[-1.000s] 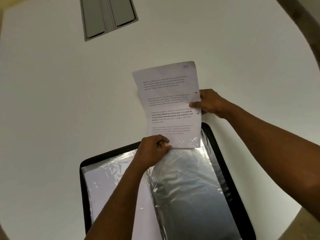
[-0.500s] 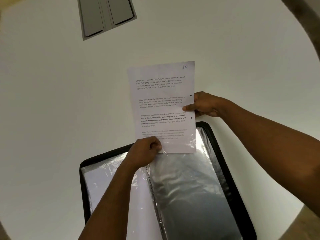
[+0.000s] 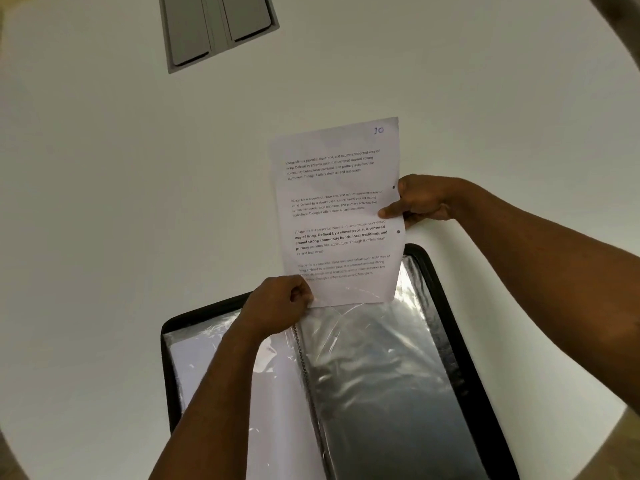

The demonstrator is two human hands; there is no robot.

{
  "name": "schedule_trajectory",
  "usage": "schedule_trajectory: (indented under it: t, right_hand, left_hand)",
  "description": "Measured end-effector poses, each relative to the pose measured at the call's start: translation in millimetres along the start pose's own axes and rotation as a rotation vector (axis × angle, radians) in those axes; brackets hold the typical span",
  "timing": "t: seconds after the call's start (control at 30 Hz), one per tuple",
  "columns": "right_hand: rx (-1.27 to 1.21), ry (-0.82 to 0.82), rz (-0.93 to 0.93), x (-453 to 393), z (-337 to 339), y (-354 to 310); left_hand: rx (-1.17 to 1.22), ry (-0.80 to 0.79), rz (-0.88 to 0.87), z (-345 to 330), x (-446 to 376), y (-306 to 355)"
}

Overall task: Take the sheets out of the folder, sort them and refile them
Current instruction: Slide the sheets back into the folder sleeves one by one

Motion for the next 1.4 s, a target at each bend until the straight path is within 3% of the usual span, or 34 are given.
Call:
schedule_trajectory:
  t: [0.4, 0.7, 0.8, 1.2, 1.4]
  right_hand:
    - [0.085, -0.065, -0.044, -12, -15, -4]
    - [0.032, 0.002, -0.049, -21, -8, 4]
    - [-0.01, -0.053, -0.074, -20, -12, 9]
    - [0.22, -0.238, -0.131, -9, -32, 19]
    - [-0.084, -0.087, -0.057, -13, -41, 16]
  left_hand:
    - [0.077, 0.018, -0.052, -11, -7, 13]
    - [0.122, 0.027, -0.031, -19, -7, 14]
    - [0.125, 0.042, -0.026, -20, -9, 13]
    - [0.165, 0.061, -0.008, -22, -11, 12]
    - [0.233, 0.022, -0.057, -29, -17, 39]
Point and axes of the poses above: each hand's wrist, its own x-axis away from the middle knuckle, its own z-axis out of the back of the hand, y = z × x, the point moved 6 cm from there along -x, towards the middle knuckle, and after that the axes turned 5 degrees about y, right-handed, at the moved point
